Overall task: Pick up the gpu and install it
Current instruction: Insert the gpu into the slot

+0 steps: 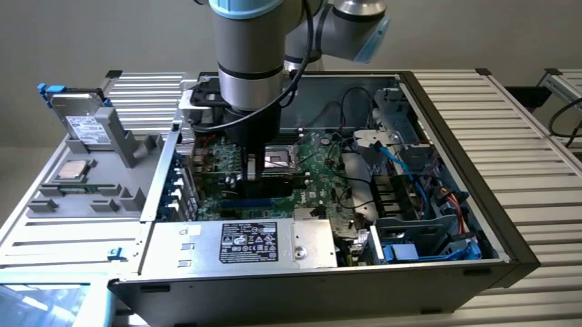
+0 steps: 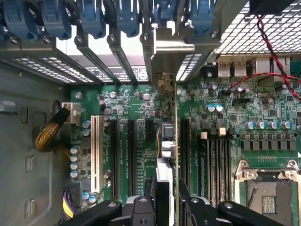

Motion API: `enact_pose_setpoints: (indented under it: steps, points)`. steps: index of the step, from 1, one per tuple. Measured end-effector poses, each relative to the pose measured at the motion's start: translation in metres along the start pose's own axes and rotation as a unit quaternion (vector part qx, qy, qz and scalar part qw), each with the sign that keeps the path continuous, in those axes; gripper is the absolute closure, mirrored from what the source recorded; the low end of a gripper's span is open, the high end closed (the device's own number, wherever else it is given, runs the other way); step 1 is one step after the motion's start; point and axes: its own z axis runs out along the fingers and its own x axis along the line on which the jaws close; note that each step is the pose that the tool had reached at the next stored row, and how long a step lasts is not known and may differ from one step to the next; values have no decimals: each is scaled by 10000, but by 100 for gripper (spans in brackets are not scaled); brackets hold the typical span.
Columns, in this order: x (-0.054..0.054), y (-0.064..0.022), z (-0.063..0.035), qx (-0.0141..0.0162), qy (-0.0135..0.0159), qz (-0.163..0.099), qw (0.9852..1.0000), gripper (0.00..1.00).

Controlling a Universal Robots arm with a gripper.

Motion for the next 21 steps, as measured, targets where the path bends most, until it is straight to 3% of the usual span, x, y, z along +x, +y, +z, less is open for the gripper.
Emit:
enact_pose_setpoints:
  steps: [21]
  points:
    - [3, 64, 73, -1, -2, 11, 10000, 71]
